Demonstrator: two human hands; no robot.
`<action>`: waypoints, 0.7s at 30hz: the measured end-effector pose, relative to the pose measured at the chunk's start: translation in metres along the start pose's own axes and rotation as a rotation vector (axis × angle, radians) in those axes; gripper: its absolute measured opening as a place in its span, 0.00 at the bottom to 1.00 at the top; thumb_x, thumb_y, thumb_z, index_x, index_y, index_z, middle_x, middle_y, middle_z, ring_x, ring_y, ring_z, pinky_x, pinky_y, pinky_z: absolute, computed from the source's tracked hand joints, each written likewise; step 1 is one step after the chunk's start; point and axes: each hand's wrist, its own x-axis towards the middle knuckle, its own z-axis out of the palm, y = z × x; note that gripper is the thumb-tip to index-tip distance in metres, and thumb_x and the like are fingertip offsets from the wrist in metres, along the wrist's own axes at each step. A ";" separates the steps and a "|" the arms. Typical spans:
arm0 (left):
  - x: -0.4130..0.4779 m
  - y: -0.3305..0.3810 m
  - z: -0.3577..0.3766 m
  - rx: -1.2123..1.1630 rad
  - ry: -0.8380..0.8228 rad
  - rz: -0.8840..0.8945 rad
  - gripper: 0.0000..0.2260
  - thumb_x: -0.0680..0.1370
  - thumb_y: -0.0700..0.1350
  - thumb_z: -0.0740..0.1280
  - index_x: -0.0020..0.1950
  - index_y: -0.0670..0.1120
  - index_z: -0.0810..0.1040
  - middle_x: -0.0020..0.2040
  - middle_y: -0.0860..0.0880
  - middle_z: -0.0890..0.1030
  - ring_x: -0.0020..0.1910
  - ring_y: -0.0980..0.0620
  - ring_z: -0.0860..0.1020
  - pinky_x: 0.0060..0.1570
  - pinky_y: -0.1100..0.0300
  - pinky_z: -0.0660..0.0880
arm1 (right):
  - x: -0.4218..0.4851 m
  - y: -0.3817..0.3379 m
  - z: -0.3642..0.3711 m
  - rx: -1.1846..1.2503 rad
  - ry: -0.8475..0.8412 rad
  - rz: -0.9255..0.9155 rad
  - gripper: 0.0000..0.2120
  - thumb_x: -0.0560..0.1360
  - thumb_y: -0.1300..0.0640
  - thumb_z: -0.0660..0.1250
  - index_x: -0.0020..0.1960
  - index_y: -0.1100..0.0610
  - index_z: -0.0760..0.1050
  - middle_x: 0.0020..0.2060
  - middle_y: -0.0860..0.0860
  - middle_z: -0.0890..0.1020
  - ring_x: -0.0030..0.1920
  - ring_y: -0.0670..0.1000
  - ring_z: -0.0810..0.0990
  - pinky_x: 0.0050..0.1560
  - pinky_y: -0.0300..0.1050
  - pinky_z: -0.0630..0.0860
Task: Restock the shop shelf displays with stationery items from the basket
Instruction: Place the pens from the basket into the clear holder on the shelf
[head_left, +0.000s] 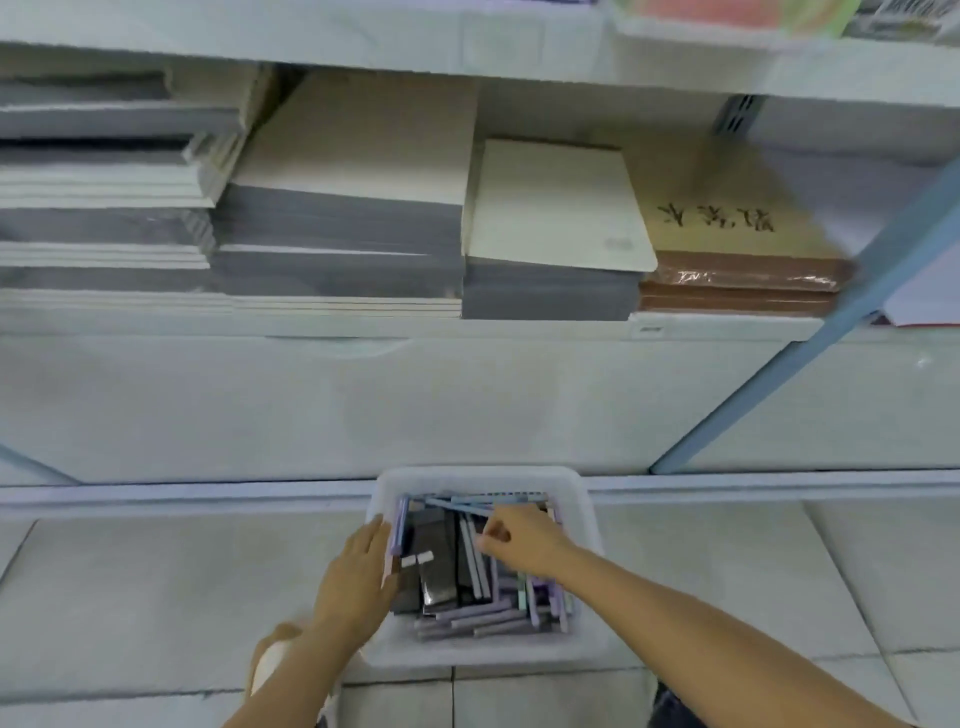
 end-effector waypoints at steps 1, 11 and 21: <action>0.000 -0.003 0.005 0.000 0.015 0.009 0.27 0.83 0.49 0.56 0.79 0.46 0.49 0.80 0.50 0.49 0.77 0.51 0.54 0.72 0.60 0.57 | 0.006 0.006 0.013 0.016 -0.016 0.045 0.15 0.78 0.50 0.63 0.52 0.63 0.78 0.45 0.57 0.83 0.48 0.57 0.81 0.44 0.48 0.75; 0.006 -0.009 0.026 -0.098 0.263 0.092 0.19 0.69 0.32 0.74 0.59 0.38 0.79 0.65 0.36 0.74 0.61 0.33 0.74 0.54 0.44 0.77 | 0.026 0.022 0.069 0.074 0.034 0.207 0.18 0.76 0.52 0.69 0.58 0.59 0.66 0.44 0.52 0.76 0.47 0.53 0.76 0.45 0.45 0.72; 0.016 0.020 0.023 -0.442 0.228 0.014 0.07 0.80 0.40 0.63 0.50 0.44 0.81 0.46 0.47 0.81 0.44 0.48 0.77 0.44 0.59 0.73 | 0.002 0.048 0.007 0.601 -0.369 0.126 0.05 0.79 0.64 0.64 0.49 0.59 0.68 0.35 0.51 0.85 0.47 0.58 0.85 0.47 0.47 0.83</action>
